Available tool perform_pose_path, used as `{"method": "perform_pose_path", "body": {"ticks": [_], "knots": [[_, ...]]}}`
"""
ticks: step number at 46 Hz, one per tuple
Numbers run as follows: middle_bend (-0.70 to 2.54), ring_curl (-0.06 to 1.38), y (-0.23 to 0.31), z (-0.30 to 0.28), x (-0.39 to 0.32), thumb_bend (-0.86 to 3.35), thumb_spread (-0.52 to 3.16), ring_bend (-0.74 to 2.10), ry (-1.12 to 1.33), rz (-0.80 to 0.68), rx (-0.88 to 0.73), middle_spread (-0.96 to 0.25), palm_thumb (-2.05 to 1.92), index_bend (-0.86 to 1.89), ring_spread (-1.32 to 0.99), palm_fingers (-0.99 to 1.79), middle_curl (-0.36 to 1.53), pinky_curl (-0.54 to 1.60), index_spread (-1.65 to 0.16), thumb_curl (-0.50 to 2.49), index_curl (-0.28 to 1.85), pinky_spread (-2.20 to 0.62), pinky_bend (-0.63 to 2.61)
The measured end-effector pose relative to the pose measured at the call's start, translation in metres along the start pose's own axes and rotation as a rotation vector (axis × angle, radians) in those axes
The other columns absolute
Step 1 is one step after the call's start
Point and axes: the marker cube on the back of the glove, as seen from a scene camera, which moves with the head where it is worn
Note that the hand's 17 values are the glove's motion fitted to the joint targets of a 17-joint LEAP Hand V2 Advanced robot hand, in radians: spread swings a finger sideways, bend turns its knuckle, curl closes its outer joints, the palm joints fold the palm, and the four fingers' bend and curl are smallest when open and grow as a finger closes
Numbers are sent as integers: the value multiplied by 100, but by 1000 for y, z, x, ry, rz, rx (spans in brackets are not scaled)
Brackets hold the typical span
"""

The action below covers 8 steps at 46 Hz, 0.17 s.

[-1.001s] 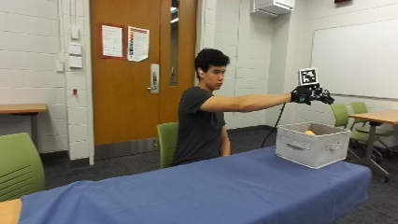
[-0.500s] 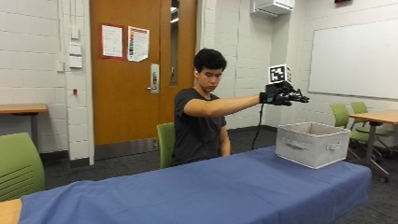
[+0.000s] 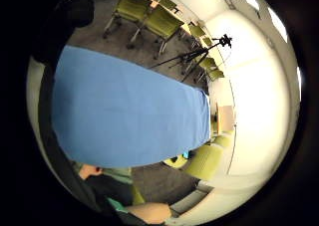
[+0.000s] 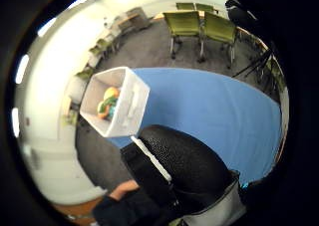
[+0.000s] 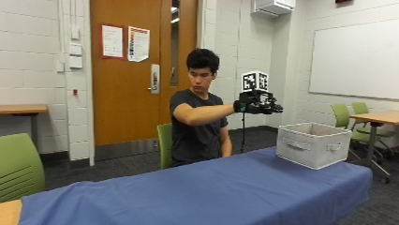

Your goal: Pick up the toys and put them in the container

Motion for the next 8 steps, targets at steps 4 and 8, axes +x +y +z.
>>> {"method": "perform_pose_path", "body": {"ticks": [4,8], "knots": [[41,24,6,7,10,-10,108,61,-7,17,-5,-10,-14,19,-29,0,43,31,-22,16,57,-16,74],[41,24,9,10,15,-10,108,60,-19,26,-6,-10,-14,18,-29,1,43,31,-22,15,56,-16,72]]}}
